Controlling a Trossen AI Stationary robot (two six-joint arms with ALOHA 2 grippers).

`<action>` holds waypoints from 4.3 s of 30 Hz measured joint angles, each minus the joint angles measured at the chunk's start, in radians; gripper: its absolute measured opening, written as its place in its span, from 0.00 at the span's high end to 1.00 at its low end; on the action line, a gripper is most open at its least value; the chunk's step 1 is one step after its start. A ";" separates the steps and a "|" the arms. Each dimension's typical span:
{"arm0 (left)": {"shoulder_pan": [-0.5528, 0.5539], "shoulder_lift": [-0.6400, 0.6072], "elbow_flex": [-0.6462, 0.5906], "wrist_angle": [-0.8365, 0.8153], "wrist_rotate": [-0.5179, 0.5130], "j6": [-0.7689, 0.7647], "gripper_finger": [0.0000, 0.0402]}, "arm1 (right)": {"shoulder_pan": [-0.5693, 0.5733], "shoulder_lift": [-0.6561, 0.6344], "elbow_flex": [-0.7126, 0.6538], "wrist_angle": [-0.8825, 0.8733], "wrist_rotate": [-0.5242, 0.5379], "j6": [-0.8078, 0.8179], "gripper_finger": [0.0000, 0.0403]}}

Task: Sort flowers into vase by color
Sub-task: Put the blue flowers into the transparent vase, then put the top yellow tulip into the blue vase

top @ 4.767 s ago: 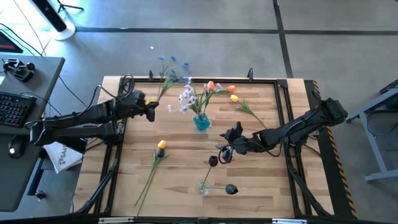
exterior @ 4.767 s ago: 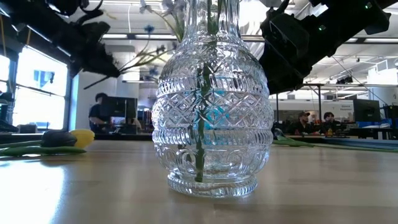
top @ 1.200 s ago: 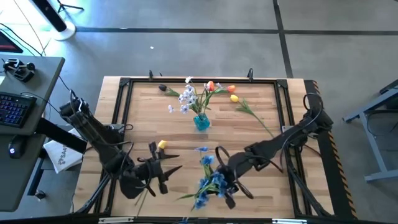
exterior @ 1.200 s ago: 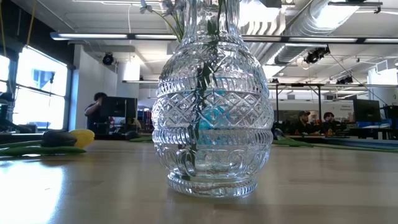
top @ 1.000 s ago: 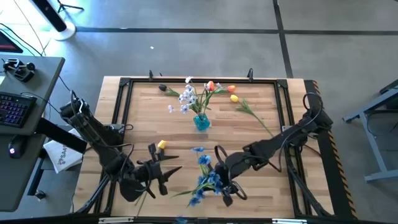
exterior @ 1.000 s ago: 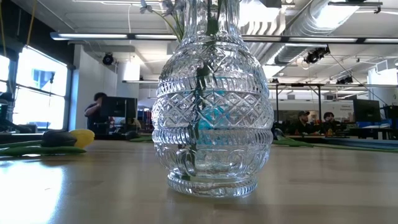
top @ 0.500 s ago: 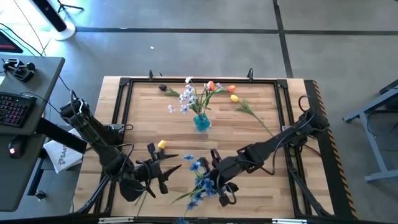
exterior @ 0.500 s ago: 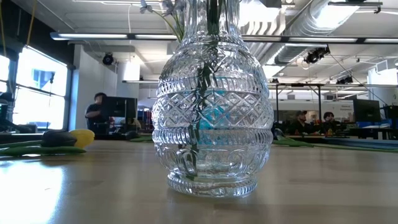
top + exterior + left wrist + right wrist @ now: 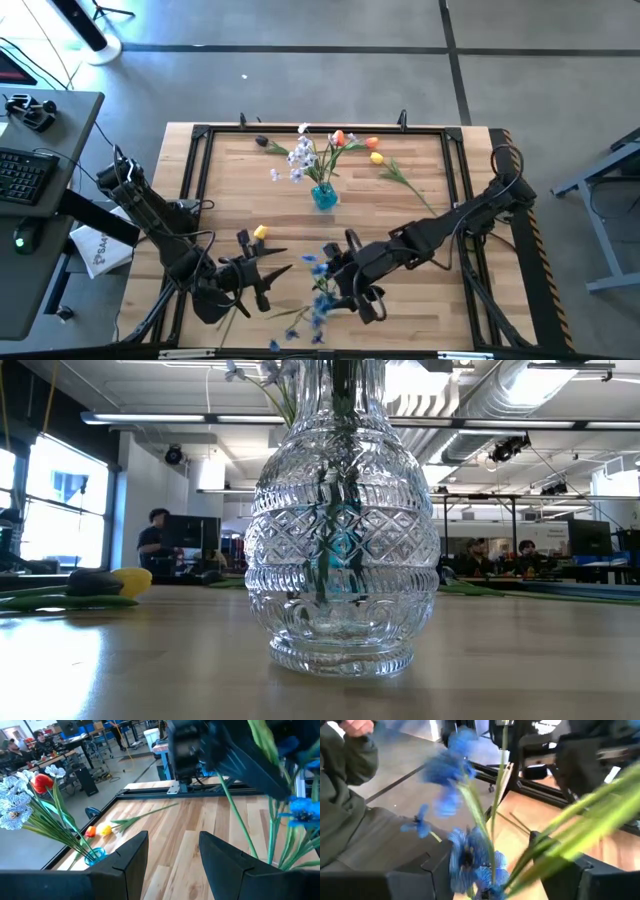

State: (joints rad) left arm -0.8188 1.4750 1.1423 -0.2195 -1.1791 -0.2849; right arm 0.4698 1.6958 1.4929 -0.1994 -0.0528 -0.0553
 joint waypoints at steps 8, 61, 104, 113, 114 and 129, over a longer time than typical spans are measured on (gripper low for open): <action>0.000 0.000 0.000 -0.001 0.000 -0.001 0.59 | 0.009 -0.128 0.004 -0.052 0.072 0.029 0.41; 0.049 0.000 0.000 -0.111 -0.012 -0.080 0.59 | -1.033 -0.322 -1.024 -0.036 0.218 0.162 0.49; 0.068 0.001 0.000 -0.360 -0.006 -0.340 0.59 | -0.519 -0.355 -1.026 1.719 0.125 -0.128 0.99; 0.087 0.001 0.000 -0.359 -0.006 -0.340 0.59 | -0.588 -0.102 -0.873 1.770 0.072 -0.089 0.99; 0.087 0.001 0.000 -0.360 -0.006 -0.340 0.59 | -0.592 -0.081 -0.860 1.770 0.070 -0.099 0.99; 0.086 0.001 0.000 -0.357 0.021 -0.343 0.59 | -0.608 -0.003 -0.836 1.758 0.078 -0.153 0.99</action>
State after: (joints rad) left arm -0.7326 1.4761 1.1419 -0.5770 -1.1584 -0.6277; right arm -0.1379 1.6926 0.6571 1.5581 0.0250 -0.2079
